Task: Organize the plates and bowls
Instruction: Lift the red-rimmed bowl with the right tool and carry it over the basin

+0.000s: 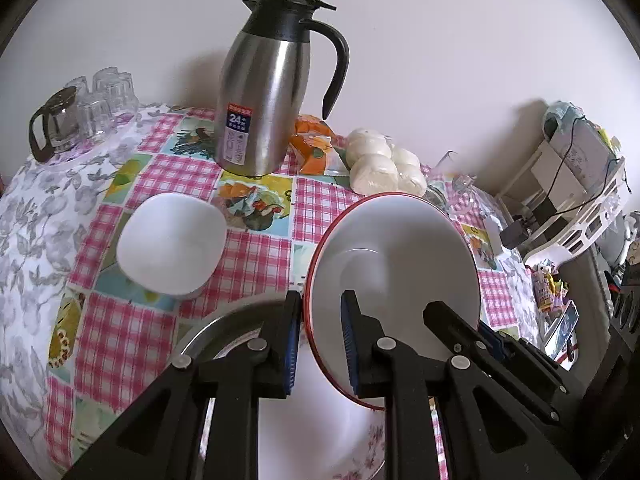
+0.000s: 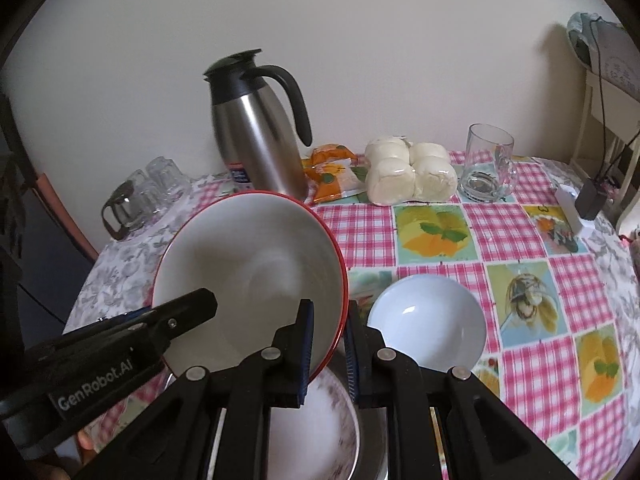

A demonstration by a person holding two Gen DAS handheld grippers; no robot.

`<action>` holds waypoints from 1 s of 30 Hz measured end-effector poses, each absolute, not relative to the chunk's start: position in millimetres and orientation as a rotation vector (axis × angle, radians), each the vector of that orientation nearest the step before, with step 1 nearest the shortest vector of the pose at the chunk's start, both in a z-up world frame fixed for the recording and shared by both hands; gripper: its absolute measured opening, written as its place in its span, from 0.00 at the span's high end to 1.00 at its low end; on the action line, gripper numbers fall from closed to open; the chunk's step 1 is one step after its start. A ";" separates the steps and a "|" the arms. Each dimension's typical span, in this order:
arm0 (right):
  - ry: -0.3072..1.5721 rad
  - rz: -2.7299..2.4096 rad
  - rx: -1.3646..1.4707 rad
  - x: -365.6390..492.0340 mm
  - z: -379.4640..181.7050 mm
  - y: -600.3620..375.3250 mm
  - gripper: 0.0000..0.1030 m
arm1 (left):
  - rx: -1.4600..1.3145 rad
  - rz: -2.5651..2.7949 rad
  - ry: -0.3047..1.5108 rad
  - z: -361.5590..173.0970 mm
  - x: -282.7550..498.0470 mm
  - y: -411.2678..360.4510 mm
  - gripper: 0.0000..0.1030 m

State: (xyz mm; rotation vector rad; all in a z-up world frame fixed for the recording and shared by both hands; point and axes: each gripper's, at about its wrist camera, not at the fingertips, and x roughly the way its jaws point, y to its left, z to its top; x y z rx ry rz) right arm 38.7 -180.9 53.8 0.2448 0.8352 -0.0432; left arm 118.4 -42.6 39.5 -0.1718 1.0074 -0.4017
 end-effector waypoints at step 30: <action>0.828 -0.017 0.258 -26.5 56.1 -150.4 0.85 | -0.234 -0.414 1.020 39.7 61.4 -10.6 0.81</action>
